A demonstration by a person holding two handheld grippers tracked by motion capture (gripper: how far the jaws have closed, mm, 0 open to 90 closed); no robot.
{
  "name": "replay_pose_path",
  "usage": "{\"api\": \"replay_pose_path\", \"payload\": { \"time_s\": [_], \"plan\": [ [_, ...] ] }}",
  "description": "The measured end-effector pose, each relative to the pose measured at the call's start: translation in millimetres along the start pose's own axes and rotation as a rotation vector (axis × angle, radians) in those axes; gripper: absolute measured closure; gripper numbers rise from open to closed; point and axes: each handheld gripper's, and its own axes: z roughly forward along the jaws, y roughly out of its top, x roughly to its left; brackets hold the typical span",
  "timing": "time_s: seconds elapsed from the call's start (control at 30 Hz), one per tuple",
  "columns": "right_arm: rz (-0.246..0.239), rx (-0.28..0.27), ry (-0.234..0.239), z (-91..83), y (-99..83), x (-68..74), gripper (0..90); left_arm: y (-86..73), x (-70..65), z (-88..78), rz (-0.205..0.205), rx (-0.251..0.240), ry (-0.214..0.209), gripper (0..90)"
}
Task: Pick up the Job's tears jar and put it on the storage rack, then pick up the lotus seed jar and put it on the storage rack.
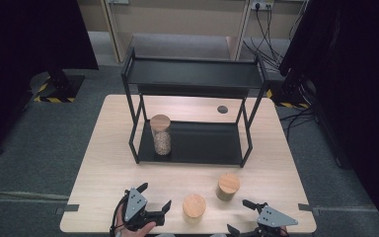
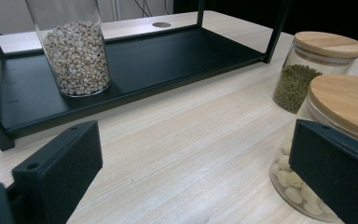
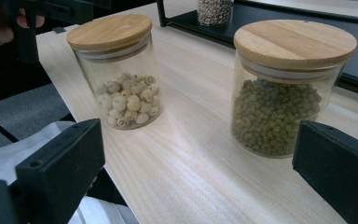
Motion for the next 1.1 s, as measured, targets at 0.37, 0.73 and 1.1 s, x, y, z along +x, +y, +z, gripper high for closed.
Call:
{"api": "replay_pose_path", "payload": {
  "time_s": [0.37, 0.73, 1.1],
  "plan": [
    [-0.002, 0.000, 0.010, 1.9, 0.3, 0.7, 2.7, -2.9, -0.2, 1.1, -0.002, 0.000, 0.004, 2.1],
    [-0.018, -0.007, 0.042, 9.6, 5.6, 5.9, 2.7, -4.0, 1.6, 1.7, -0.001, 0.003, 0.012, 2.1],
    [-0.045, 0.004, 0.098, 30.5, 17.4, 14.4, 2.7, -4.5, 3.6, 1.7, -0.008, 0.003, 0.016, 2.1]
  ]
}}
